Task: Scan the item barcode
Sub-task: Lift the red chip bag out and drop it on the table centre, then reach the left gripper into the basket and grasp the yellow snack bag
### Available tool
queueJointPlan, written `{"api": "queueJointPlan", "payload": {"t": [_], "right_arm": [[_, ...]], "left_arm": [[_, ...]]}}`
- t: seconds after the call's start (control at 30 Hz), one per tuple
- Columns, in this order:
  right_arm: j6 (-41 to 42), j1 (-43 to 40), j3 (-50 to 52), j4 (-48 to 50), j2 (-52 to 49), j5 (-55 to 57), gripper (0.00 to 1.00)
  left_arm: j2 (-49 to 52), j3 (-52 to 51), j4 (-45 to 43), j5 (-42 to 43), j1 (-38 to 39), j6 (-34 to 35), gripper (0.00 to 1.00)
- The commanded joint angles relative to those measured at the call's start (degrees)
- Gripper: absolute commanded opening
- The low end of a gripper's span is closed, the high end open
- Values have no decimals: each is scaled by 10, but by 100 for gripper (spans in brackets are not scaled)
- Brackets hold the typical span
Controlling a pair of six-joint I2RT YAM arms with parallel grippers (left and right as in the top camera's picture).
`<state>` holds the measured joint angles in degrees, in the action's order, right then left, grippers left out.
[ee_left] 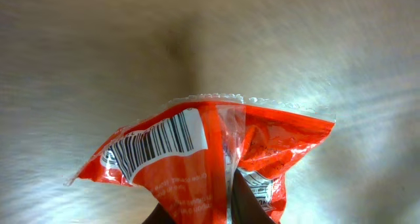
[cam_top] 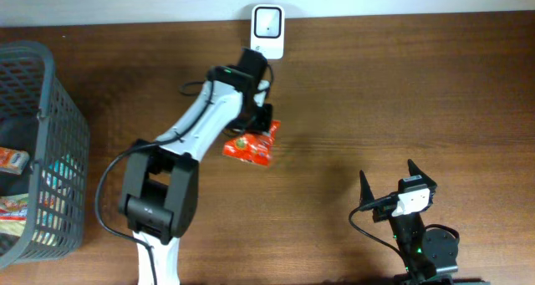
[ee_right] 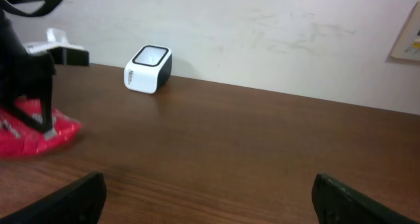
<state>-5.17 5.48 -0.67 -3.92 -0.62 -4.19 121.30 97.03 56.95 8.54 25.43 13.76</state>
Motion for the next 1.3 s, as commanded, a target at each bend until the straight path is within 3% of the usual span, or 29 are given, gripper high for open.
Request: {"api": "queueJointPlan", "payload": {"t": [0.0,0.07,0.1,0.27,0.43,0.47,0.5,0.63,0.73,0.83,0.93,1.27], "right_arm": [[-4,5,3,-2,4,1,99],[-4,5,3,-2,4,1,99],[-4,5,3,-2,4,1,99],[-4,5,3,-2,4,1,99],[-4,5,3,-2,4,1,99],[-4,5,3,-2,4,1,99],[-4,5,3,-2,4,1,99],[-4,5,3,-2,4,1,99],[-4,5,3,-2,4,1,99],[-4,5,3,-2,4,1,99],[-4,5,3,-2,4,1,99],[-4,5,3,-2,4,1,99]], "left_arm": [[-2,-4,12,11,28,7,41],[-2,-4,10,9,34,7,65],[-2,-4,8,5,34,7,71],[-17,40,24,-17,13,-6,75],[-89,141,63,-95,-47,-6,78],[-110,158,64,-99,-63,-5,96],[-131,172,64,-98,-82,-5,99],[-211,189,65,-109,-155,-6,99],[-268,189,88,-163,-227,5,99],[-307,189,130,-261,-308,119,99],[-320,189,155,-304,-388,170,99],[-320,79,155,-289,-608,221,99]]}}
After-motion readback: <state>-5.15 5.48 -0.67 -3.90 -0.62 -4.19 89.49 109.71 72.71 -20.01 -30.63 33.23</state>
